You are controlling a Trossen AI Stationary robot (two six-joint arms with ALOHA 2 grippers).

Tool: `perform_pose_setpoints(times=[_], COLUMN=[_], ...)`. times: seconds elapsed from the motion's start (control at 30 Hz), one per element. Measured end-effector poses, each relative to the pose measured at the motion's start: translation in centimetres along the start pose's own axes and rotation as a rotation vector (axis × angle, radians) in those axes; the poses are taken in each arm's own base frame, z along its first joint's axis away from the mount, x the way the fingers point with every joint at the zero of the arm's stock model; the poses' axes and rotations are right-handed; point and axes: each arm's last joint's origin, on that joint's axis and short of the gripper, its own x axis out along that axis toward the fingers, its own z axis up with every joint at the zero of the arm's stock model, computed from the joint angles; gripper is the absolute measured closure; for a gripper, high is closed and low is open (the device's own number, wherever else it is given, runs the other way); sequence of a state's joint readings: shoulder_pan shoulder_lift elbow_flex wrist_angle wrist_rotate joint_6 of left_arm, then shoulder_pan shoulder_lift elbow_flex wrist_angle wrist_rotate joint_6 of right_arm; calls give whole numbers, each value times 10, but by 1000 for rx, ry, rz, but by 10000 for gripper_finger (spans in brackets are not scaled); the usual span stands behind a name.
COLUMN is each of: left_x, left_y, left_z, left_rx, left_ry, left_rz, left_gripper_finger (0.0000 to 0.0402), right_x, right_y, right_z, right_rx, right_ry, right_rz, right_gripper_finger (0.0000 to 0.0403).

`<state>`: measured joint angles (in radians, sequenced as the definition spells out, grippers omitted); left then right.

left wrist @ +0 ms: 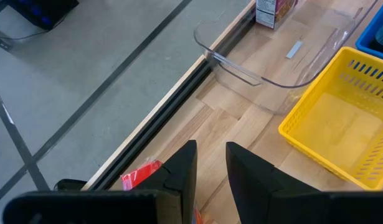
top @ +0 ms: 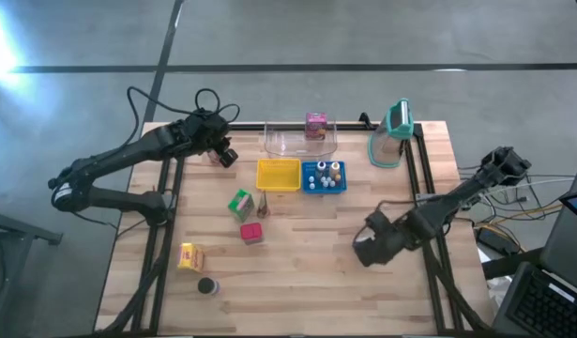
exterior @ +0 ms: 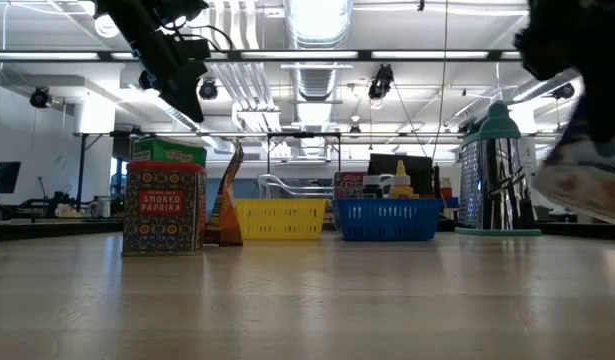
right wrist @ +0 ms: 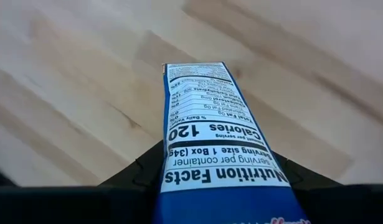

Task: Pick & Place Kitchen Items
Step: Put the blue cereal box into the transparent bin

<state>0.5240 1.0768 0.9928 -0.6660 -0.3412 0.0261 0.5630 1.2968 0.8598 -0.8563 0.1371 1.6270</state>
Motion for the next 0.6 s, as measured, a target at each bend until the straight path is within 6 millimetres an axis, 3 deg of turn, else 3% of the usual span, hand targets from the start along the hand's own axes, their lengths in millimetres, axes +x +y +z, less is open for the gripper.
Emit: perform_pose_setpoints(times=[0.27, 0.6], left_x=[0, 0], left_y=[0, 0], left_z=[0, 0], left_rx=[0, 0], left_ry=[0, 0], left_rz=[0, 0], left_gripper_finger=[310, 310], right_x=[-22, -70], right_y=[7, 18], right_z=[45, 114], right_rx=[-134, -333], right_ry=[-131, -386], right_rz=[74, 83], right_gripper_finger=[266, 249])
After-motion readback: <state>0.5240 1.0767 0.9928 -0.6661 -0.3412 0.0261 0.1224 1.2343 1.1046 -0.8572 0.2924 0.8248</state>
